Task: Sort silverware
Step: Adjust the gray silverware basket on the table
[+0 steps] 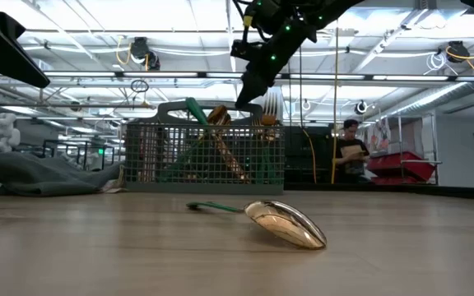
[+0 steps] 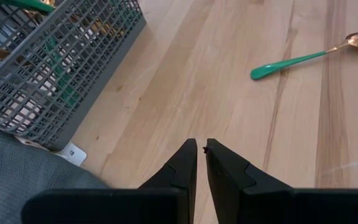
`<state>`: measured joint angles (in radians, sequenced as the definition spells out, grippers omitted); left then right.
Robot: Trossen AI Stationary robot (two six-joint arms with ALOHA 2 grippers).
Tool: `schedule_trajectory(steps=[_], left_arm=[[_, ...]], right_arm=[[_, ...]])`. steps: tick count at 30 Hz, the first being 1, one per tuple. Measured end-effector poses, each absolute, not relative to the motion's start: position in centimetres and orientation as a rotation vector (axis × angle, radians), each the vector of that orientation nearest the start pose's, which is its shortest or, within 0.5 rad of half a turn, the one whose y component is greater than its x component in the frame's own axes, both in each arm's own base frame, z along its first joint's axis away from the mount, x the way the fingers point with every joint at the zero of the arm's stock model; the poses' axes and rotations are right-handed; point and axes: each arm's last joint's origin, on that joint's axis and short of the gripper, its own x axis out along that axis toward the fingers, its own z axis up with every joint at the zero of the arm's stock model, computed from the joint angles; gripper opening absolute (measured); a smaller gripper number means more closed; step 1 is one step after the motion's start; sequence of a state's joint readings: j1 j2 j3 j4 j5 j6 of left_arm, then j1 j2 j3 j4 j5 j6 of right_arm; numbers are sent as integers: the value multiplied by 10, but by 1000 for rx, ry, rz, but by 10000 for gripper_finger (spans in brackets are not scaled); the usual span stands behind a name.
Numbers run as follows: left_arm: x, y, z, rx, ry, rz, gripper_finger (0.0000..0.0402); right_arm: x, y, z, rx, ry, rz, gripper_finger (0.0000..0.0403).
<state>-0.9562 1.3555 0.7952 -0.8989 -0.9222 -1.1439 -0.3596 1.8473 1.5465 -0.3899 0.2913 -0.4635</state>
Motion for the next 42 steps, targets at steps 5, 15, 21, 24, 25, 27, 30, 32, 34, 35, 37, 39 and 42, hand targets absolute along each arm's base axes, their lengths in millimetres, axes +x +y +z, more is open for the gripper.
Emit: schedule_trajectory(steps=[5, 15, 21, 24, 25, 27, 30, 32, 34, 35, 37, 39, 42], left_arm=[[141, -160, 197, 101, 694, 416, 44], [141, -160, 197, 100, 693, 417, 44], [141, -160, 197, 99, 693, 417, 44], [141, -160, 197, 100, 692, 417, 44], [141, -160, 197, 99, 692, 417, 44], [141, -160, 197, 100, 692, 417, 44], [141, -160, 197, 99, 692, 417, 44], [142, -160, 197, 98, 691, 417, 44], [142, -161, 197, 97, 690, 417, 44], [142, -160, 197, 96, 690, 417, 44], [142, -161, 197, 96, 690, 417, 44], [142, -161, 198, 94, 689, 416, 44], [142, -161, 198, 93, 688, 416, 44]], right_arm=[[384, -158, 280, -366, 855, -422, 16], [380, -160, 280, -389, 900, -487, 1], [369, -158, 288, -402, 938, -531, 1], [364, -158, 291, -407, 961, -559, 0], [362, -159, 293, -409, 964, -571, 0], [361, -160, 293, -411, 966, -570, 1], [360, -163, 293, -416, 967, -579, 1], [359, -166, 294, -420, 964, -600, 1], [357, -171, 294, -431, 976, -634, 2], [356, -172, 295, -435, 980, -647, 2], [355, -174, 295, -442, 985, -653, 2], [355, -176, 296, -453, 982, -662, 2], [357, -175, 297, -454, 956, -663, 2]])
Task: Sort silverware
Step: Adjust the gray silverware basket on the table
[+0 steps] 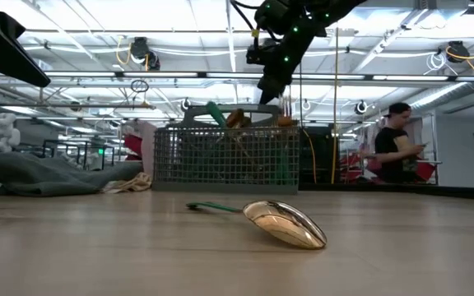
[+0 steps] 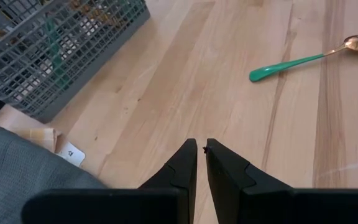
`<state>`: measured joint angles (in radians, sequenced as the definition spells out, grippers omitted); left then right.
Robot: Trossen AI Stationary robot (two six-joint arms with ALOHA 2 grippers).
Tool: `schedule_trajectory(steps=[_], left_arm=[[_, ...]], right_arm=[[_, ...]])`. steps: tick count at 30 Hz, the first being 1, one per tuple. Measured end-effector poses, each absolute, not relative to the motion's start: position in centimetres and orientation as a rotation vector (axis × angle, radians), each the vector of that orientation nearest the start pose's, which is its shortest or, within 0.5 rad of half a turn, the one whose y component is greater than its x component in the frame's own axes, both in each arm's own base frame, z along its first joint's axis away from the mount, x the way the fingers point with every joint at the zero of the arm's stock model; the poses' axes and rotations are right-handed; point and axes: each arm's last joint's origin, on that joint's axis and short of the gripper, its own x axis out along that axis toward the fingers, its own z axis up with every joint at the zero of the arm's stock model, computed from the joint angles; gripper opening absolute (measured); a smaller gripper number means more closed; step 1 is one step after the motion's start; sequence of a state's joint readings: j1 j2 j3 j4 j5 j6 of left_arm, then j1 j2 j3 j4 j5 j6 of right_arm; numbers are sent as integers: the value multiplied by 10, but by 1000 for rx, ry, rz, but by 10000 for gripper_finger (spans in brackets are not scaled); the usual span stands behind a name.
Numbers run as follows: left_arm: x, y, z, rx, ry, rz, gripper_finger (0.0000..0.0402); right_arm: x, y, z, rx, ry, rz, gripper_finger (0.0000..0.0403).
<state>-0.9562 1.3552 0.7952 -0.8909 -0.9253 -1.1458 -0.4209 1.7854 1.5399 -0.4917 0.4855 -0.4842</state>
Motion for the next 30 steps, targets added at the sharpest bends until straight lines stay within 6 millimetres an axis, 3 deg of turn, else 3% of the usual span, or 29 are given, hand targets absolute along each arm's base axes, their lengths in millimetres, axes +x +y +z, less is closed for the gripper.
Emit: schedule_trajectory(steps=[6, 9, 11, 14, 18, 21, 24, 30], left_arm=[[142, -161, 198, 93, 688, 416, 44], [142, -161, 198, 93, 688, 416, 44], [142, -161, 198, 94, 689, 416, 44], [142, -161, 197, 98, 691, 416, 44], [141, -160, 197, 103, 690, 417, 44], [142, -160, 198, 106, 675, 422, 44], [142, -160, 198, 111, 657, 428, 44], [143, -162, 199, 91, 648, 423, 44]], right_arm=[[364, -167, 304, -514, 913, -748, 1], [369, -159, 318, -611, 863, -904, 1], [371, -145, 331, -656, 805, -906, 1], [375, -105, 351, -617, 644, -769, 1], [374, -50, 359, -324, 506, -360, 0], [381, -19, 331, -276, 632, -228, 0], [394, 0, 286, -284, 752, -178, 0], [422, 2, 233, -302, 814, -167, 0]])
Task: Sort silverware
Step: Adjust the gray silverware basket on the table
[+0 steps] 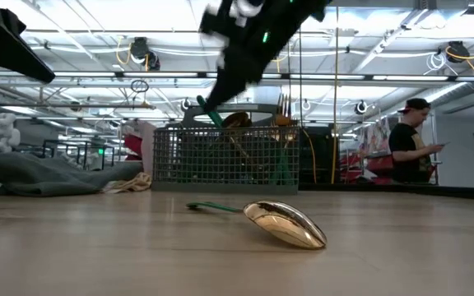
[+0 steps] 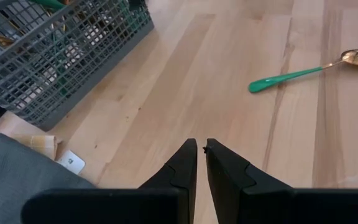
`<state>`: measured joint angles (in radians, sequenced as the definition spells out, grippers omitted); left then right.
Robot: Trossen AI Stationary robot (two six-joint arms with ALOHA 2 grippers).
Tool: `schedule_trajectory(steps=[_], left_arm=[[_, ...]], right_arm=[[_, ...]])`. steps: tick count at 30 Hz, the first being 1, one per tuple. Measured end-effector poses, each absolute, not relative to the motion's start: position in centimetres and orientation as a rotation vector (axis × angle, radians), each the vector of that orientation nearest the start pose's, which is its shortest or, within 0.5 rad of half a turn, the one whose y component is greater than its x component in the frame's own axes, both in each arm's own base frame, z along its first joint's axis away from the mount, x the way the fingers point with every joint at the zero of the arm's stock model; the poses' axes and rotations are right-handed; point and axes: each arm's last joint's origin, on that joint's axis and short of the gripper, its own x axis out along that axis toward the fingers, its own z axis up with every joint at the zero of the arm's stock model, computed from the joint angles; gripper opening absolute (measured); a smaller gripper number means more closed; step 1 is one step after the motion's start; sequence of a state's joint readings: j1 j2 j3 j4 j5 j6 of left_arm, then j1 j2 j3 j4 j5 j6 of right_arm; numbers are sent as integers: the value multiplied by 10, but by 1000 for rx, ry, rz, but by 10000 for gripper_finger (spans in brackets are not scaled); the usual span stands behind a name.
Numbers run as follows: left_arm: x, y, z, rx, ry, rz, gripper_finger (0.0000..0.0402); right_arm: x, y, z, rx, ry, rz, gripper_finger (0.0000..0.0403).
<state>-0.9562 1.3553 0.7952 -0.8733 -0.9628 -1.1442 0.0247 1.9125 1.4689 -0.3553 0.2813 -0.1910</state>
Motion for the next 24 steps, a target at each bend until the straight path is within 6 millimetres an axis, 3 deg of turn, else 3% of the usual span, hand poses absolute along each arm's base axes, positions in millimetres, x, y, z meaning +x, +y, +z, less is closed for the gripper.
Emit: schedule_trajectory(steps=[3, 9, 16, 24], left_arm=[[143, -162, 198, 84, 651, 420, 44], [143, -162, 198, 80, 663, 416, 44], [143, -162, 198, 85, 665, 416, 44], [143, -162, 198, 89, 666, 415, 44]], right_arm=[[429, -12, 206, -293, 887, -190, 0], [429, -42, 180, -254, 995, -257, 0], [422, -68, 176, -214, 1055, -330, 0], [416, -79, 174, -237, 1109, -403, 0]])
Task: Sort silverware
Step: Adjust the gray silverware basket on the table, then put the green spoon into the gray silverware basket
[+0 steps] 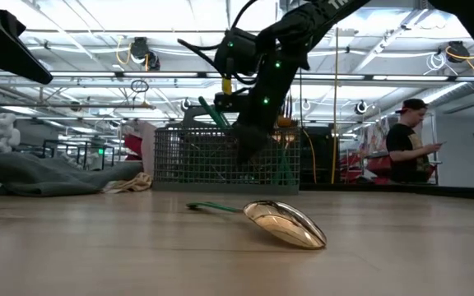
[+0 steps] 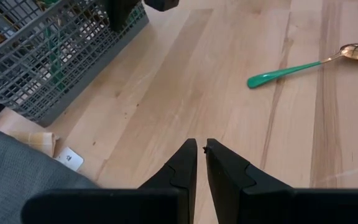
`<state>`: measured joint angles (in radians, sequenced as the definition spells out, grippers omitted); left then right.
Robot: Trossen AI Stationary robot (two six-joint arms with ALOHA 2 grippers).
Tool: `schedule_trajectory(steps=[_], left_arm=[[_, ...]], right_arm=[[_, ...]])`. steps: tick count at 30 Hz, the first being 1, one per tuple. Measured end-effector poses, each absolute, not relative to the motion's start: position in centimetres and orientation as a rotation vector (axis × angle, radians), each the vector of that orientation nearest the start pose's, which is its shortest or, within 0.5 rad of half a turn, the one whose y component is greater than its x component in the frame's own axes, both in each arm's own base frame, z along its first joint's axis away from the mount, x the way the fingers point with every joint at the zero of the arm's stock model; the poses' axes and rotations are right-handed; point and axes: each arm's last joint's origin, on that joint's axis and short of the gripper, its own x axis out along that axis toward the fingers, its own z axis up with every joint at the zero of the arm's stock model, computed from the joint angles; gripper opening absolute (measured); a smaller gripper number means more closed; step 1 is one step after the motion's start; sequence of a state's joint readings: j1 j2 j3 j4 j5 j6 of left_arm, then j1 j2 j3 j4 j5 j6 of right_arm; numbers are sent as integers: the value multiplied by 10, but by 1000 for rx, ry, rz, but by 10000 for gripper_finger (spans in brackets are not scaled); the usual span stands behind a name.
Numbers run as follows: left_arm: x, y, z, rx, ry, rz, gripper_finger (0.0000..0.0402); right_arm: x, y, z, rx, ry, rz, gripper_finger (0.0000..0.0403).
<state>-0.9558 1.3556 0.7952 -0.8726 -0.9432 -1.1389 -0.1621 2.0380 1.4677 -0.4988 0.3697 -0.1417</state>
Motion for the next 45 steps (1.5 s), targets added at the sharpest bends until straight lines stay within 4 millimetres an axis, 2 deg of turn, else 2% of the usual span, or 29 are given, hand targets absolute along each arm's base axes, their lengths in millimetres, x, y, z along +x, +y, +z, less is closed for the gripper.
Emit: schedule_trajectory(steps=[12, 27, 32, 35, 39, 41, 45], left_arm=[[143, -162, 198, 83, 666, 416, 44], [143, -162, 198, 82, 666, 416, 44], [143, -162, 198, 82, 666, 416, 44], [143, -162, 198, 82, 666, 416, 44], [143, -162, 198, 82, 666, 416, 44], [143, -162, 198, 84, 666, 415, 44], [143, -162, 198, 85, 666, 415, 44]], right_arm=[[412, -99, 175, -261, 1115, -496, 0], [409, -115, 176, -264, 1117, -534, 0], [409, -114, 177, -254, 1112, -518, 0], [410, -101, 184, -224, 1096, -423, 0], [407, -69, 211, -158, 1021, -314, 0], [402, -48, 228, -125, 992, -236, 0], [392, 4, 256, -68, 932, 29, 0]])
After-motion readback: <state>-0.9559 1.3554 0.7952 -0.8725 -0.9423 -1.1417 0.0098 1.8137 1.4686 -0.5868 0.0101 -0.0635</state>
